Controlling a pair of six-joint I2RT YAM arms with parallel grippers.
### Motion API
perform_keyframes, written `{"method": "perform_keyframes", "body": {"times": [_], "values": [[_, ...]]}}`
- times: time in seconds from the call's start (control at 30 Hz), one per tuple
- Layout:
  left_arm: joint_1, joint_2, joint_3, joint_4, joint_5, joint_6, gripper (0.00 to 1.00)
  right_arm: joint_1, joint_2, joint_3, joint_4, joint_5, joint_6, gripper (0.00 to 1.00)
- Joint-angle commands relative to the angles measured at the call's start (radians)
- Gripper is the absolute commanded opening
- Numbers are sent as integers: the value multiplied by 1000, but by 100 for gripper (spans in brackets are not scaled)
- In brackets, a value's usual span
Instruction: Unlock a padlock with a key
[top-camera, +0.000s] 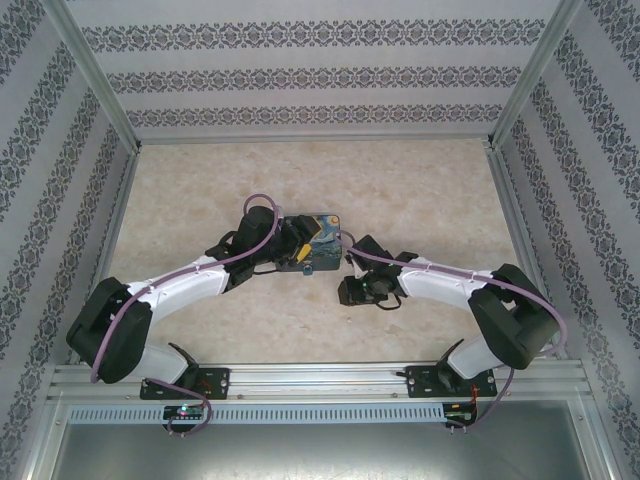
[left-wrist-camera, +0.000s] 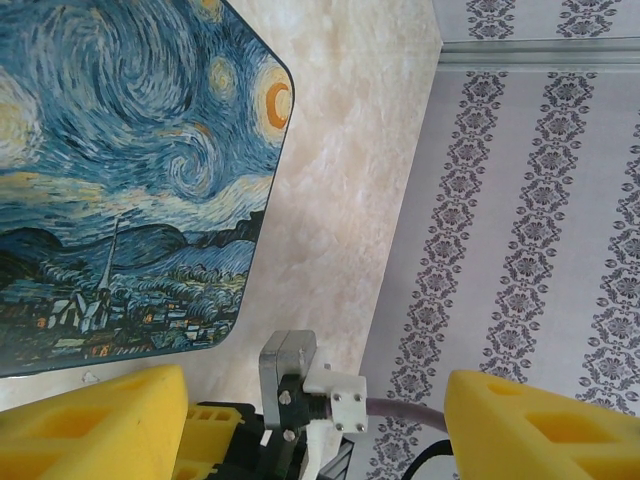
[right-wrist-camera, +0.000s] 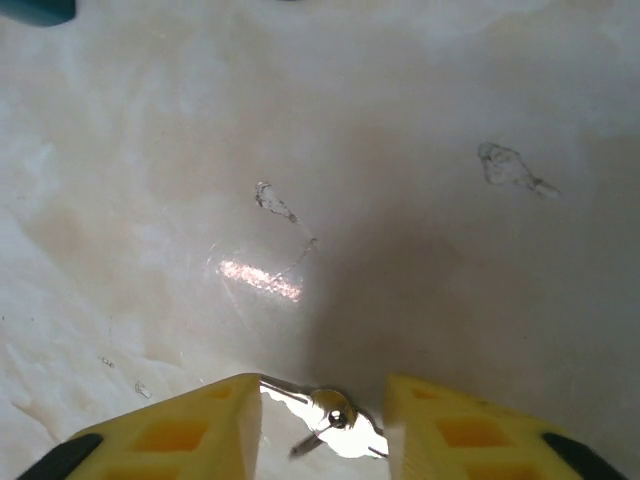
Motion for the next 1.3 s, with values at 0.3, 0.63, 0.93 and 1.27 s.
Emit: {"method": "perform_keyframes", "body": {"times": [0.3,0.63,0.93,1.27], "values": [[-15,17,-12,4,-12,11,69,53,-4,20,-35,46,-86,53],[-15,15,-9,4,-13,9,69,126,72,73,-119,161,-131,52],[-15,22,-7,5,-13,10,69,154,134,103,-175,226,-137,46],[-15,28,3,4,-11,7,69,218,191,103,-213,261,-127,38]]}}
